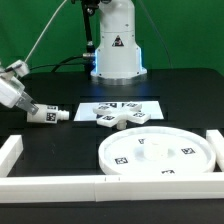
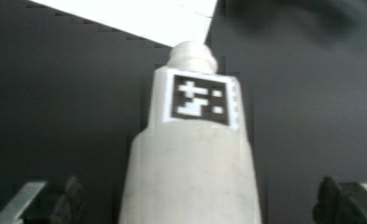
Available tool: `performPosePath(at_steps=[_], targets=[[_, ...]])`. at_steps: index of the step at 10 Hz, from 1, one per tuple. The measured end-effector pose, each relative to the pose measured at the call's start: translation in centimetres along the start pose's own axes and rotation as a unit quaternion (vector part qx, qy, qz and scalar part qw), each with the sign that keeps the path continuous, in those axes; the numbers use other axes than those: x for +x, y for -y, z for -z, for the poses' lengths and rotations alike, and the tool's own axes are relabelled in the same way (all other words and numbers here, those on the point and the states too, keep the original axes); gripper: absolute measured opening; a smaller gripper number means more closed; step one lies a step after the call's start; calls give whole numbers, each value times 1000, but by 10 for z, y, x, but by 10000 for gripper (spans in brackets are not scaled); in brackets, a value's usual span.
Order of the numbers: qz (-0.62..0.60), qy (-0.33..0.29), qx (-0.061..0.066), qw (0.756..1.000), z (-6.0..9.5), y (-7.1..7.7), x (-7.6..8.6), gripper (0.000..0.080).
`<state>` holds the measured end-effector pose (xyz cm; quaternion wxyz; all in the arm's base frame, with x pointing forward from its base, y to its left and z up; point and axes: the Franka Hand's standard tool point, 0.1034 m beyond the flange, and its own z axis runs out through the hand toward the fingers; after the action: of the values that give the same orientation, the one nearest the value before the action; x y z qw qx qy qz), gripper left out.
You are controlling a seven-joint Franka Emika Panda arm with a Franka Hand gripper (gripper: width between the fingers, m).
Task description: Assemble round table
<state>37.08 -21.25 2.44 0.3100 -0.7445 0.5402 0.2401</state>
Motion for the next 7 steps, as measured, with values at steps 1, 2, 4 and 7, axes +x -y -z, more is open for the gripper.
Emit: performPosePath(at_steps=[1, 2, 4, 7], targets=[[0, 1, -1, 1000, -1, 0, 0, 649], [0, 1, -1, 1000, -2, 0, 0, 649], [-8, 11, 1, 1000, -4, -1, 1, 649], [-12, 22, 2, 1000, -12, 3, 9, 649]])
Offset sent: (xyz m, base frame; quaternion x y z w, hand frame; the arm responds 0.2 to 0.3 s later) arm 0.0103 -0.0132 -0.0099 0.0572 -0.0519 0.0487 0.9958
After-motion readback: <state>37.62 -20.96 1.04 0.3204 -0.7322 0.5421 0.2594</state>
